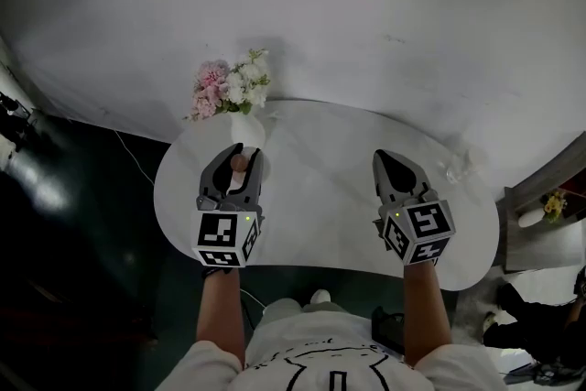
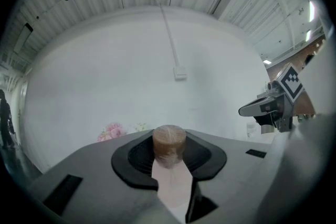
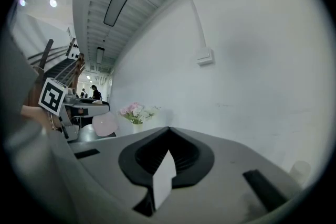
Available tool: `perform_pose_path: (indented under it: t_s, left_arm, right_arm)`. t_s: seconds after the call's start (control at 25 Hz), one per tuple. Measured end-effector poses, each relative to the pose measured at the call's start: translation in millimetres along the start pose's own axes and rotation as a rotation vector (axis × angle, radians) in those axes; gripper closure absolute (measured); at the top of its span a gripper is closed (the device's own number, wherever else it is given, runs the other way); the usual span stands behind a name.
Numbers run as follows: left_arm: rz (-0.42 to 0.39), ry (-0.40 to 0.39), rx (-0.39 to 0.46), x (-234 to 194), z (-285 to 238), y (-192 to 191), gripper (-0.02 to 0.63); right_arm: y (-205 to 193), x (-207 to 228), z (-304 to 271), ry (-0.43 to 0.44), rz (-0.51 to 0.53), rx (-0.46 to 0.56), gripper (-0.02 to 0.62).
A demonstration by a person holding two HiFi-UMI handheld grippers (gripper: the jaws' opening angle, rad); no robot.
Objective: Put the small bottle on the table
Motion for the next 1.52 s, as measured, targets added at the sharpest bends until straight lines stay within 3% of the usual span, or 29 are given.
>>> perform_pose_path:
  t_s: [0.64, 1.52]
  left_arm:
    - [0.061, 0.040, -0.122, -10, -12, -60, 0.483]
    - [0.250, 0.098, -0.315, -61, -45, -169, 0.483]
  right_arm:
    - [-48, -15, -48, 0.092, -0.031, -0.103, 0.601]
    - [-107, -35, -113, 0.122, -0.050, -0.307, 0.601]
Point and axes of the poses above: the fingertips, and each gripper's own axes: z backward along the fingers, x to its right, y out of its top, the point moved 9 cm from there along z, backward along the fingers, and after that the axes turned 5 degrees about -y, right-handed, at the moved point
